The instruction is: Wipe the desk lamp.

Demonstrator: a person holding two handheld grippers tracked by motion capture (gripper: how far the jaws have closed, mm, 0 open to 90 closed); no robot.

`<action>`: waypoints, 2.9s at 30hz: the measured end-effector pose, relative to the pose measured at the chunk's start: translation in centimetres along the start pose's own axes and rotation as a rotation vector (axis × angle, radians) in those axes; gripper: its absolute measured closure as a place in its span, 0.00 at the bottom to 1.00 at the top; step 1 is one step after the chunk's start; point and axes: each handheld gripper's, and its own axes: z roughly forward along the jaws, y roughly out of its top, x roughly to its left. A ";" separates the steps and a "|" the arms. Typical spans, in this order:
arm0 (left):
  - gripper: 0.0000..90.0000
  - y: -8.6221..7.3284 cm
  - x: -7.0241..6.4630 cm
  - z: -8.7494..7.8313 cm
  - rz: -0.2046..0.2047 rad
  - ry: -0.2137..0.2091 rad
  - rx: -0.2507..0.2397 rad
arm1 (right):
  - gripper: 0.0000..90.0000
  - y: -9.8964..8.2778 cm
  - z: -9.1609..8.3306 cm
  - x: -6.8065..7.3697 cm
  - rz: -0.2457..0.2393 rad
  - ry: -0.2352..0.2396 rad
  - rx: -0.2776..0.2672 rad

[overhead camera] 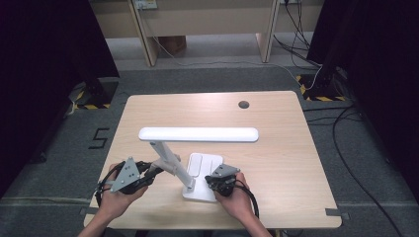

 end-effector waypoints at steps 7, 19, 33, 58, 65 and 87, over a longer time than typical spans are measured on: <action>0.89 -0.6 -0.3 0.4 -0.006 -0.015 0.010 | 1.00 0.0 0.0 0.0 0.002 -0.001 0.002; 0.89 -1.3 -0.5 0.9 -0.010 -0.030 0.024 | 1.00 0.0 0.0 0.0 -0.002 0.000 -0.001; 0.89 -2.2 -0.9 1.5 -0.011 -0.050 0.047 | 1.00 0.0 0.0 0.0 -0.003 -0.002 -0.001; 0.89 -5.0 -2.6 3.3 -0.001 -0.102 0.139 | 1.00 0.0 0.0 0.0 -0.004 -0.003 -0.002; 0.89 -5.7 -3.0 4.0 0.000 -0.118 0.167 | 1.00 0.0 0.0 0.0 -0.004 -0.002 -0.001; 0.88 -7.2 -3.7 5.7 0.018 -0.163 0.249 | 1.00 0.0 0.0 0.0 -0.006 -0.001 -0.003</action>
